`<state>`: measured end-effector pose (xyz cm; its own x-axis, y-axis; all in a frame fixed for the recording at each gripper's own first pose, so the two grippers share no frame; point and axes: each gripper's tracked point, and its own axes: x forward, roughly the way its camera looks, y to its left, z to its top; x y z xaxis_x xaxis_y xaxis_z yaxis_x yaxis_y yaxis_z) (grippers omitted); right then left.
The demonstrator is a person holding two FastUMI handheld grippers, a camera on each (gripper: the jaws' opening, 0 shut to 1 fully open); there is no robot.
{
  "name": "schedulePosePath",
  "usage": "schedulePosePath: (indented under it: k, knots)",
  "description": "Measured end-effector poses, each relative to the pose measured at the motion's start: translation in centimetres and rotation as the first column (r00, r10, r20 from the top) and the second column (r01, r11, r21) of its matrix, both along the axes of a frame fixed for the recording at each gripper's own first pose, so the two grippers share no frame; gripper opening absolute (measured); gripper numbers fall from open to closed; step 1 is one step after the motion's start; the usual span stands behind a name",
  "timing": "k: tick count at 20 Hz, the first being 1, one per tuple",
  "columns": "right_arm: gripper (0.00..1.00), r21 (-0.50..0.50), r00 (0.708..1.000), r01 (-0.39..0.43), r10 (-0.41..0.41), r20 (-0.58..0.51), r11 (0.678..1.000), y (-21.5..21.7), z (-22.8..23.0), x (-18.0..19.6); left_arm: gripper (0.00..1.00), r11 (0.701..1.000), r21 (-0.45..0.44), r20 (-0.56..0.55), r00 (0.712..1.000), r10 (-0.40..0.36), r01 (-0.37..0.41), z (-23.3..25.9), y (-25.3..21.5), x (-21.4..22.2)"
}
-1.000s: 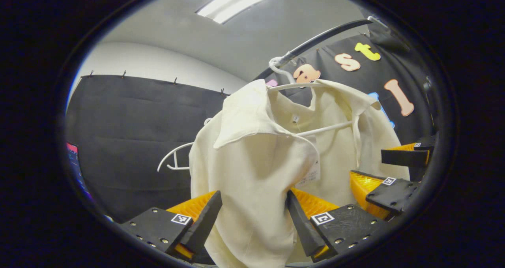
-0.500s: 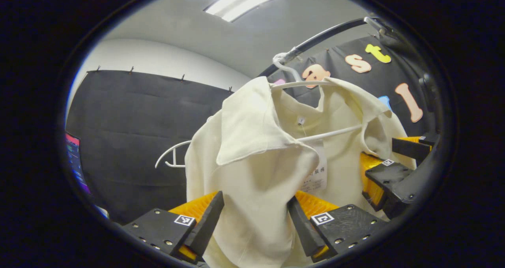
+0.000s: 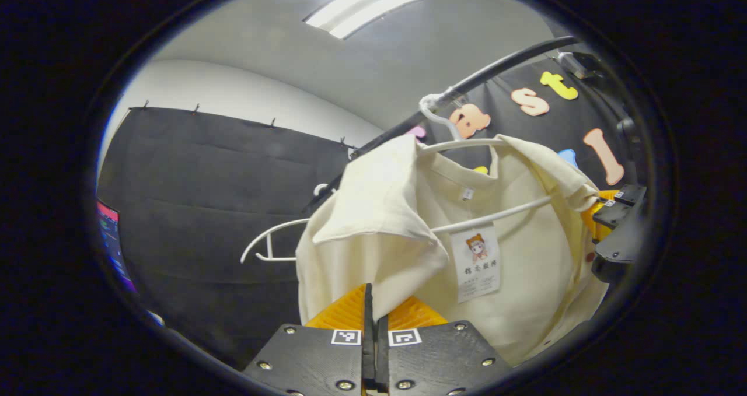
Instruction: Grasp the clothes on the hanger with both hands and then place them into the laundry hamper below.
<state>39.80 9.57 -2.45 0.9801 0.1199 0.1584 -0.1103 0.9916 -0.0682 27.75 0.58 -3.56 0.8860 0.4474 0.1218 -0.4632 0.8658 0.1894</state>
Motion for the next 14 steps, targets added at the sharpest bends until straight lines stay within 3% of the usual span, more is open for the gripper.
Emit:
schedulePosePath:
  k: [6, 14]
  knots:
    - [0.01, -0.029, 0.993, 0.076, -0.073, 0.095, 0.997, -2.6, 3.7, -1.2, 0.01, 0.994, 0.105, 0.089, 0.996, 0.017, -0.027, 6.5, 2.6, -3.3]
    - [0.01, -0.031, 0.973, 0.162, -0.154, 0.172, 0.986, -6.7, 7.4, 0.1, 0.01, 0.990, 0.122, 0.154, 0.987, 0.050, -0.069, 9.8, 5.8, -2.9]
